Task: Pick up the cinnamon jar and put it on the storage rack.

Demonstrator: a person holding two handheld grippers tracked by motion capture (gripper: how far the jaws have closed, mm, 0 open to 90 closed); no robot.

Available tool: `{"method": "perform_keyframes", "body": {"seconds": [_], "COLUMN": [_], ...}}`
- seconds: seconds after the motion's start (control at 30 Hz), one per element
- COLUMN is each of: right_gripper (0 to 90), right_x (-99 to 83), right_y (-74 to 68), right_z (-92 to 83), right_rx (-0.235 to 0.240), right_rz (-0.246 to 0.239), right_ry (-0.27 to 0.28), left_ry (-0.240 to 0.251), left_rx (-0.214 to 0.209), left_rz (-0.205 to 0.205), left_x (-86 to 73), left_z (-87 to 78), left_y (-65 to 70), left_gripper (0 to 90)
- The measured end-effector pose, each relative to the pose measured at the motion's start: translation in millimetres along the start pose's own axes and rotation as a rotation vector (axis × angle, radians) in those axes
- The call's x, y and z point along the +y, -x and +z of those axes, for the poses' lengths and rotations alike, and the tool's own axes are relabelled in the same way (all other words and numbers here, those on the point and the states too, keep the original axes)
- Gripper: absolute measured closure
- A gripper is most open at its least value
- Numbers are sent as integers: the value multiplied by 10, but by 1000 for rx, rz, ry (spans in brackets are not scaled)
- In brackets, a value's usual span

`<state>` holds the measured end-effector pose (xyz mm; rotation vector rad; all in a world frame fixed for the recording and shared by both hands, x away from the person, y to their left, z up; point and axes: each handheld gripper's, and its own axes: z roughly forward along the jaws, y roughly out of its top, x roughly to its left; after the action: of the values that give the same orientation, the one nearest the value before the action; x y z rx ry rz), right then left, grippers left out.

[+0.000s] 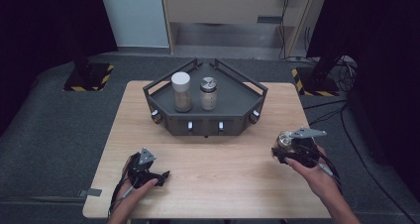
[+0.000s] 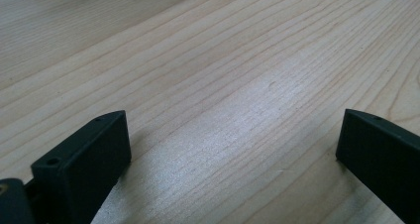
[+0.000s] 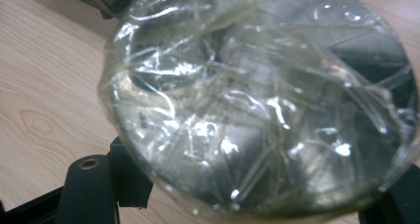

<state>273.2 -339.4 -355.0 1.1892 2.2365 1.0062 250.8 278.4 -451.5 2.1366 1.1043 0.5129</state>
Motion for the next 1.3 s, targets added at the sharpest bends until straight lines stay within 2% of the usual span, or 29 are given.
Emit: {"method": "perform_keyframes", "body": {"seconds": [0.3,0.6,1.0,1.3], "right_gripper": [310,310,310,310], "right_x": [133,219,377,518], "right_y": [8,29,69,82], "right_z": [-178,-190,-230,-241], "right_rx": [-4,8,-12,-19], "right_rz": [-11,-1,16,5], "right_ry": [13,19,24,28], "left_ry": [-1,0,-1,-1], "left_rx": [-1,1,0,-1], "left_rz": [1,0,0,0], "left_x": [1,0,1,1], "left_z": [0,-1,0,0], "left_y": [-3,2,-1,-1], "left_gripper": [0,0,0,0]}}
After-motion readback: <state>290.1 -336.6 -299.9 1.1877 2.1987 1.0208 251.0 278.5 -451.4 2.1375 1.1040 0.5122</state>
